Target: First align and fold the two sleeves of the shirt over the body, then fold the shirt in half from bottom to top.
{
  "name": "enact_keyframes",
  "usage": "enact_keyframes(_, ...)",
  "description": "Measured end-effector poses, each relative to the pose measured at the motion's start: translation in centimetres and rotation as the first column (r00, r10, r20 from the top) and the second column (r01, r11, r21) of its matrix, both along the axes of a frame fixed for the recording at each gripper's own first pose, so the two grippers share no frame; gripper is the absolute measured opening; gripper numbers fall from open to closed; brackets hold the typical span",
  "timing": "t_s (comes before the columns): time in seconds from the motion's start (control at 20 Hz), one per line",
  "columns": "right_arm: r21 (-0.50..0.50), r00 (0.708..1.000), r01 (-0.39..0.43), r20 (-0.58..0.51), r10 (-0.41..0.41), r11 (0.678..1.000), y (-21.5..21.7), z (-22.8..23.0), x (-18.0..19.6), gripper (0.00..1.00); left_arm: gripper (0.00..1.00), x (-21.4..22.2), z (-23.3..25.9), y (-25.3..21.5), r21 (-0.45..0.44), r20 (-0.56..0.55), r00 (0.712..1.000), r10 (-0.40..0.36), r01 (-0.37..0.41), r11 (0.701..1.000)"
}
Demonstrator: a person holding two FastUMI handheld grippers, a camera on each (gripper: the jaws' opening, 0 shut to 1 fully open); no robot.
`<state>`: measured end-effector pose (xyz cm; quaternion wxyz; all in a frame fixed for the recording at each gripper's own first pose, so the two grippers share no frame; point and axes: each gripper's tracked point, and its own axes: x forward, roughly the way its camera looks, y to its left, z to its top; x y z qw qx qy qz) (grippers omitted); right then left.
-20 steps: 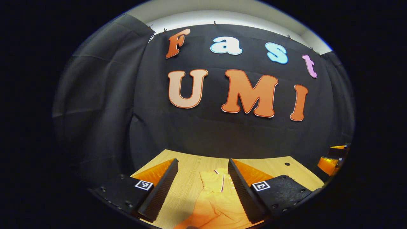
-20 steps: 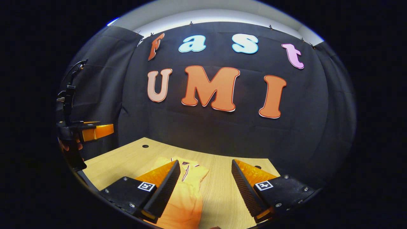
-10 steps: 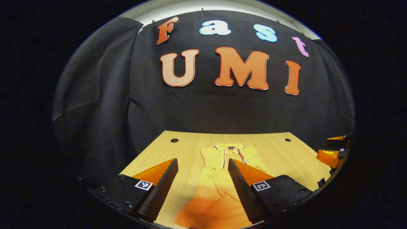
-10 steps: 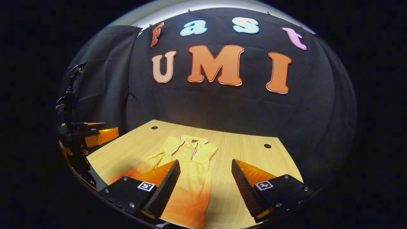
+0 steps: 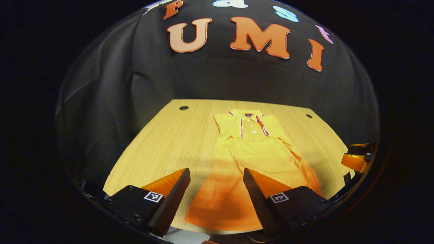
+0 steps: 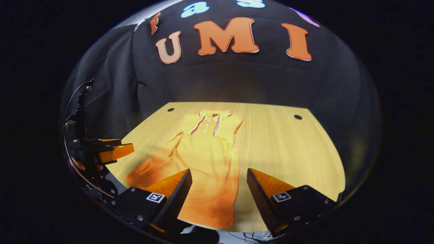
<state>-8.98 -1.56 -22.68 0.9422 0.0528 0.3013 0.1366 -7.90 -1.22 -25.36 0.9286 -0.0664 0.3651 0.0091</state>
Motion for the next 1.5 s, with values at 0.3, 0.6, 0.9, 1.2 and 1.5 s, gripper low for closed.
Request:
enact_keyframes(0.3, -0.030, 0.990, -0.008, -0.144, 0.004, 1.000, -0.3, -4.9, -2.9, 0.98, 0.98, -2.4, -5.5, 0.5, 0.011, -0.175, 0.984, -0.031, 0.033, 0.999)
enact_keyframes(0.6, -0.029, 0.956, -0.019, -0.295, 0.010, 0.999, 0.5, -9.1, -4.3, 0.98, 0.99, -5.4, -8.1, 0.4, -0.005, -0.276, 0.959, -0.068, 0.070, 0.998)
enact_keyframes(0.9, -0.040, 0.924, -0.056, -0.381, 0.037, 0.998, 1.4, -12.2, -6.1, 0.98, 0.98, -7.0, -11.1, 1.3, -0.071, -0.398, 0.914, -0.077, 0.053, 0.996)
enact_keyframes(1.2, -0.036, 0.912, -0.056, -0.409, 0.037, 0.998, 1.4, -13.0, -6.7, 0.97, 0.99, -8.0, -13.2, 2.8, -0.060, -0.480, 0.872, -0.092, 0.072, 0.996)
enact_keyframes(1.5, -0.041, 0.893, -0.061, -0.448, 0.036, 0.997, 1.2, -14.1, -7.5, 0.97, 0.98, -8.3, -12.6, 1.4, -0.043, -0.467, 0.868, -0.169, 0.168, 0.985)
